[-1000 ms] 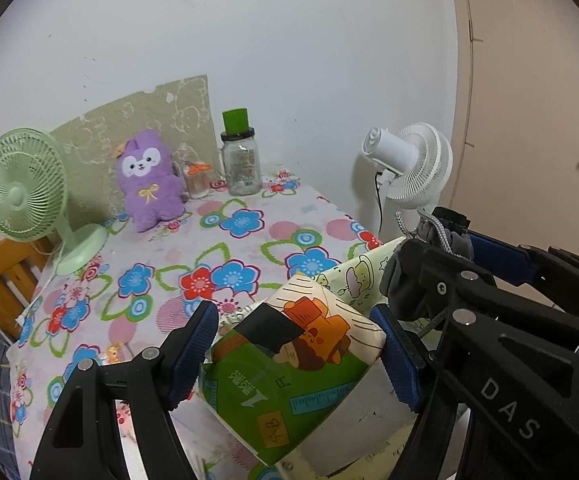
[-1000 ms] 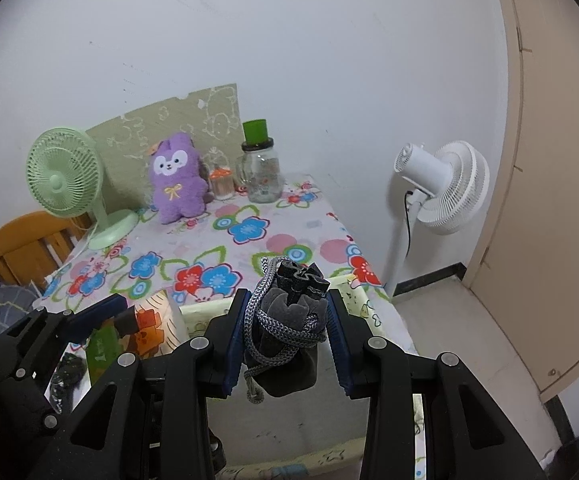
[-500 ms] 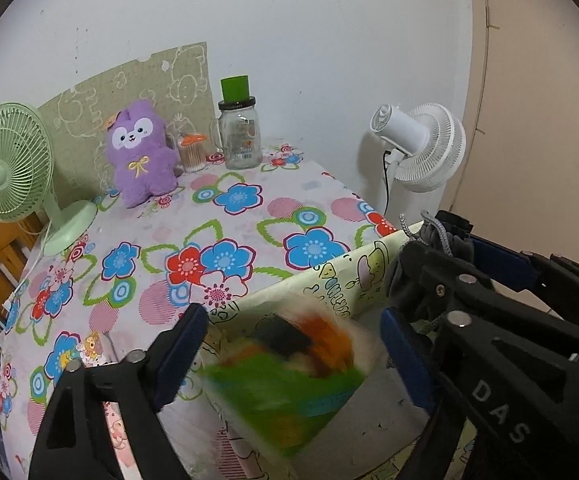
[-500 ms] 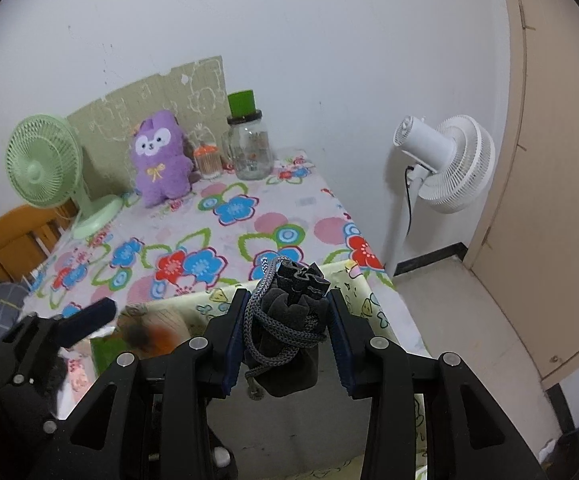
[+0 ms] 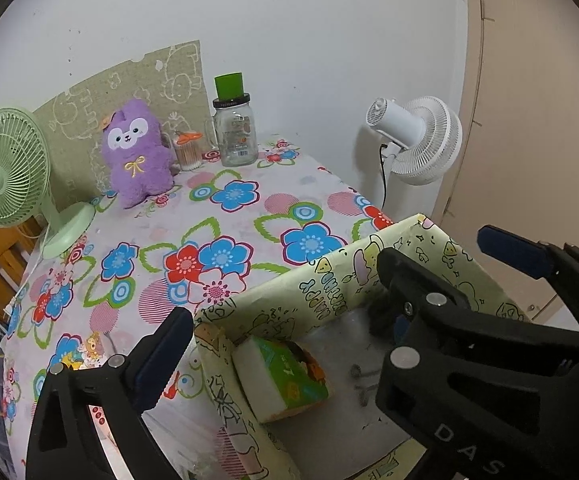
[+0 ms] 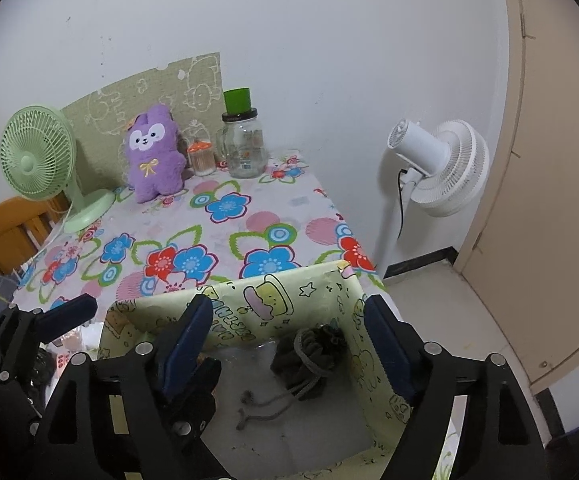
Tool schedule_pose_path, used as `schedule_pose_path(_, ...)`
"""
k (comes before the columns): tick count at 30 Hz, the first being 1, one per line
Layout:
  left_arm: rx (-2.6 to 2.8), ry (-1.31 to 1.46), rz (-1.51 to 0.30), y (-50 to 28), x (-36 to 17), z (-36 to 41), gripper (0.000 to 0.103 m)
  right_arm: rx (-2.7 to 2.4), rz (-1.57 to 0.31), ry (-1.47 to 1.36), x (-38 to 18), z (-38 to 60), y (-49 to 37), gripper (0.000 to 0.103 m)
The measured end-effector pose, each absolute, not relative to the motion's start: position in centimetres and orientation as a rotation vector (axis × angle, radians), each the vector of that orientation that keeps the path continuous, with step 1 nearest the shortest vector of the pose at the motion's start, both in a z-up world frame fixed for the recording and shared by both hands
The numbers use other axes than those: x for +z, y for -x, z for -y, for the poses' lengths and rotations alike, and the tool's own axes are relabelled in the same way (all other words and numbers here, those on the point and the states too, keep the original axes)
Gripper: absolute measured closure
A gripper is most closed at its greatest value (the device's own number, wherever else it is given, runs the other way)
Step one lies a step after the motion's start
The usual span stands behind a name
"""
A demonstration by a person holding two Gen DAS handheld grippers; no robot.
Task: Organize soft objects
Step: 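Open both grippers to drop the pouch and book into the box, then withdraw both grippers from the box back toward the item pile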
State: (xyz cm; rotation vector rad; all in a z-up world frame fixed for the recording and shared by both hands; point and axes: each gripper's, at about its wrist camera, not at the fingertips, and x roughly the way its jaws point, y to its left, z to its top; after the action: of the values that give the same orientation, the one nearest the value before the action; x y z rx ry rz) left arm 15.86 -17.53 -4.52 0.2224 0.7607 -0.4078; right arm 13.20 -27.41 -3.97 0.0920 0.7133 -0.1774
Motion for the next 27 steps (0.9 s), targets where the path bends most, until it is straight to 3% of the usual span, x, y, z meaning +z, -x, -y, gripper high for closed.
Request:
schedule_pose_path(14,-0.399,-0.241,-0.699,-13.4,-3.0,16.2,0.001,-0.214,-0.660,-0.070,-2.4,25.9,-10.6,0.012)
schedule_pose_path(27,-0.410,-0.219,-0.657,-11.6,-2.2,13.9,0.001,-0.217,-0.613,-0.040,-1.2,23.4,-8.7,0.010)
